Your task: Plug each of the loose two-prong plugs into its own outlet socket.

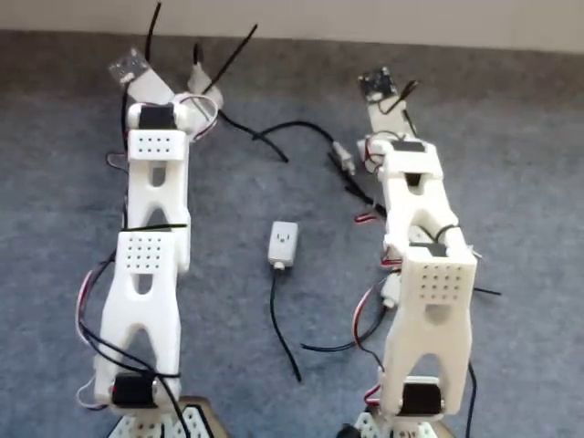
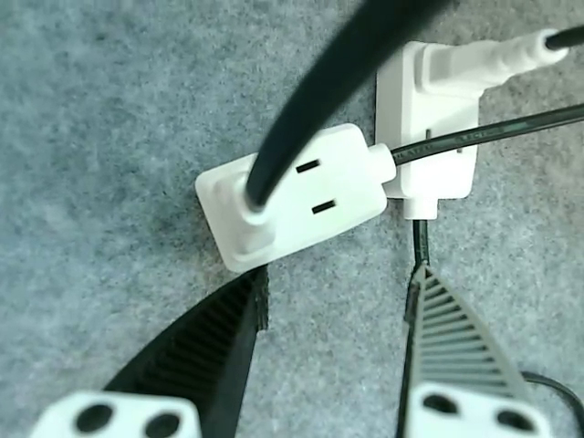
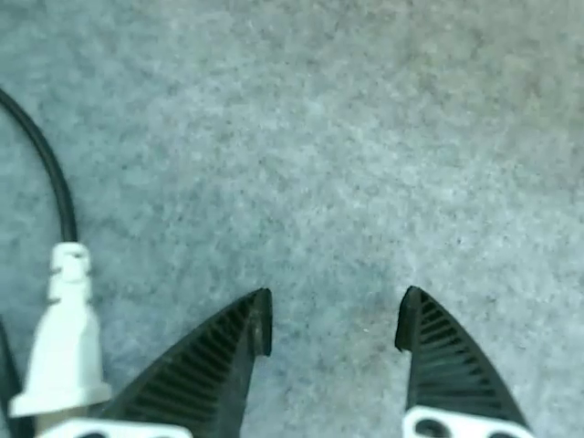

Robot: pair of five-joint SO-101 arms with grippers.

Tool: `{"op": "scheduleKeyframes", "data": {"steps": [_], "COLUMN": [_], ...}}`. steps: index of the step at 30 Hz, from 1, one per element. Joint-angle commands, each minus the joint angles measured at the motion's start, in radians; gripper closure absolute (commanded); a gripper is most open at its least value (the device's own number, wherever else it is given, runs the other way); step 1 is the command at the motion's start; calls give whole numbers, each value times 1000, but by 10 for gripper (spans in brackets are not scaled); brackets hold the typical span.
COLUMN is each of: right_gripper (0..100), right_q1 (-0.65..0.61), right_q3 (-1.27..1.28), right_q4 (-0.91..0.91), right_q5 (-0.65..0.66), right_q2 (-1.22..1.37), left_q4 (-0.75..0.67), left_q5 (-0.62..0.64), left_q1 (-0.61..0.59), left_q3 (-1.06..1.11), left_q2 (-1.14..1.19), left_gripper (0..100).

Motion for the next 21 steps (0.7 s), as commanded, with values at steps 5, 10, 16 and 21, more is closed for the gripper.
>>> {"op": "scheduleKeyframes", "data": {"steps": [5,10,16,21], "right_gripper": [772,772,772,772], "right_q1": [-30,15,110,122], "right_q3": [-38,-44,-44,-44], "right_q4": [97,202,372,522], "right_q5": [-60,-164,-327,-333], "right_q2": [-67,-173,-378,-516], "left_q4": [-17,-18,-54,-198], "left_q5": [0,-2,-2,0], "left_q1": [-10,-12,-5,58], "left_q3": [-31,-31,-31,-33], "left_q2": [-10,-10,2,31], "left_gripper": [748,748,747,745]}}
